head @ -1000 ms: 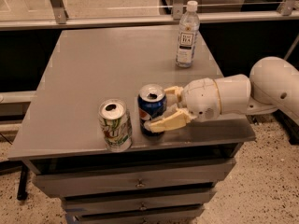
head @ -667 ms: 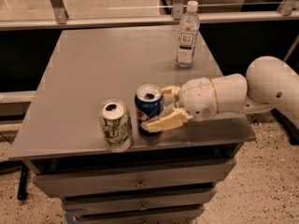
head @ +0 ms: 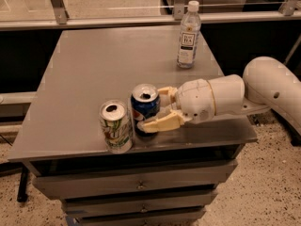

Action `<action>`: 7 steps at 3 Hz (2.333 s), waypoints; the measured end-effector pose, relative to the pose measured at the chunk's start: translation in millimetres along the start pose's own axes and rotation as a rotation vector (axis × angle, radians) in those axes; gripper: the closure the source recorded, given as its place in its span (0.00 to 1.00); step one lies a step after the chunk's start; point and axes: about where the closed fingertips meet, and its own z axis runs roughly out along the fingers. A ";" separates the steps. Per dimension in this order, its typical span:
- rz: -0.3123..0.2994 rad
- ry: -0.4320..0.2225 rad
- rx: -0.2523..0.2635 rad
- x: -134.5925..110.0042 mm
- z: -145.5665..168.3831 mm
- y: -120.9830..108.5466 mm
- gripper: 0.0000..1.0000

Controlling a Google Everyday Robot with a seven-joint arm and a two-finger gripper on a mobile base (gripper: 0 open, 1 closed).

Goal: Move pepsi can near 7up can

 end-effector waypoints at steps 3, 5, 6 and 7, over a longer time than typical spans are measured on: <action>0.009 0.007 -0.007 3.3 -3.4 9.9 0.00; -0.001 0.102 0.164 9.9 -68.0 -16.0 0.00; -0.019 0.176 0.330 2.9 -122.4 -43.8 0.00; -0.023 0.184 0.351 1.7 -129.8 -48.0 0.00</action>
Offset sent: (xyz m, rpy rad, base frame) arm -0.0112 -0.0050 -0.0031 0.0004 0.0147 0.0116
